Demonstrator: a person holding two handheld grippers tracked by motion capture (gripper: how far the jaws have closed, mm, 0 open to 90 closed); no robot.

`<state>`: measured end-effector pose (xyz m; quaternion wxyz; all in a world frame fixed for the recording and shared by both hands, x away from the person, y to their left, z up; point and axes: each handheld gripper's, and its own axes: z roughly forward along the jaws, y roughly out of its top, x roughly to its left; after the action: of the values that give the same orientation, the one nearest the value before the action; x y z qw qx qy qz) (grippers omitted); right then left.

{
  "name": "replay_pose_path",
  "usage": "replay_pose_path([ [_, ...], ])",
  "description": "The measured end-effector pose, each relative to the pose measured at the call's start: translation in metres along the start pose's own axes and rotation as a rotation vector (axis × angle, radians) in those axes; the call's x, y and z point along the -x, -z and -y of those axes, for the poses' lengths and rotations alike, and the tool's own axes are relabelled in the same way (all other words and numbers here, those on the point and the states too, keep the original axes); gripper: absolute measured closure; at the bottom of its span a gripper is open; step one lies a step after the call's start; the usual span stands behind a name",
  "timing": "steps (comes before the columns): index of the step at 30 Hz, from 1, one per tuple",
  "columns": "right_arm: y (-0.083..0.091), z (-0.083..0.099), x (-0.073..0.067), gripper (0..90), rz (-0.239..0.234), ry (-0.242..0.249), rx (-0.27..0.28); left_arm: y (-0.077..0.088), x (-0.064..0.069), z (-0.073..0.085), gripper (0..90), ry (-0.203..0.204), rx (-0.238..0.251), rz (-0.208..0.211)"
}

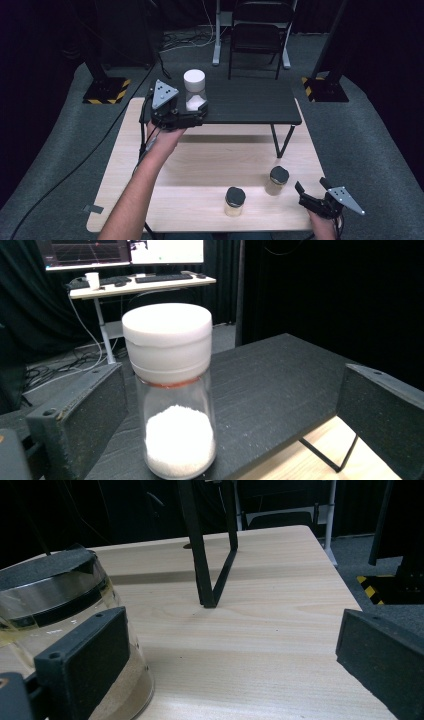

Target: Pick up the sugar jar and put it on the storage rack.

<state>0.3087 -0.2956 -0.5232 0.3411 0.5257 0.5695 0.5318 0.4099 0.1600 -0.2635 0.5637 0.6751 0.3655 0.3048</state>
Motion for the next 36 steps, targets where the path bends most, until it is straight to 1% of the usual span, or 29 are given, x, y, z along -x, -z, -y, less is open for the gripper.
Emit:
replay_pose_path([
  [4,0.000,0.000,0.000,0.1,0.002,0.003,-0.001,0.001,0.003,0.007,0.0,-0.007,-0.013,0.031],
  [6,0.000,0.000,0.000,0.1,0.003,0.004,-0.001,0.003,0.005,0.010,0.0,-0.009,-0.009,0.044],
  [9,0.000,0.000,0.000,0.1,0.002,0.005,0.000,0.006,0.007,0.013,0.0,-0.016,-0.005,0.053],
  [13,0.000,0.000,-0.001,0.0,-0.002,0.006,0.000,0.009,0.009,0.016,0.0,-0.015,0.003,0.056],
  [19,0.000,0.000,-0.001,0.0,0.000,0.006,0.000,0.018,0.014,0.020,0.0,-0.034,-0.001,0.073],
  [25,0.000,0.000,-0.001,0.1,-0.002,0.006,-0.003,0.025,0.014,0.024,0.0,-0.024,0.008,0.086],
  [30,0.000,0.000,0.000,0.1,-0.003,0.006,-0.003,0.025,0.015,0.032,0.0,-0.016,-0.002,0.084],
  [32,0.000,0.000,-0.001,0.1,-0.003,0.006,-0.004,0.024,0.015,0.035,0.1,-0.014,-0.001,0.096],
  [33,0.000,0.000,-0.001,0.1,-0.003,0.007,-0.004,0.024,0.016,0.037,0.1,-0.018,-0.003,0.107],
  [35,0.000,0.000,-0.001,0.1,-0.002,0.008,-0.003,0.023,0.018,0.042,0.1,-0.045,-0.020,0.115],
  [36,0.000,0.000,-0.001,0.1,-0.001,0.006,-0.002,0.023,0.018,0.043,0.1,-0.049,-0.021,0.121],
])
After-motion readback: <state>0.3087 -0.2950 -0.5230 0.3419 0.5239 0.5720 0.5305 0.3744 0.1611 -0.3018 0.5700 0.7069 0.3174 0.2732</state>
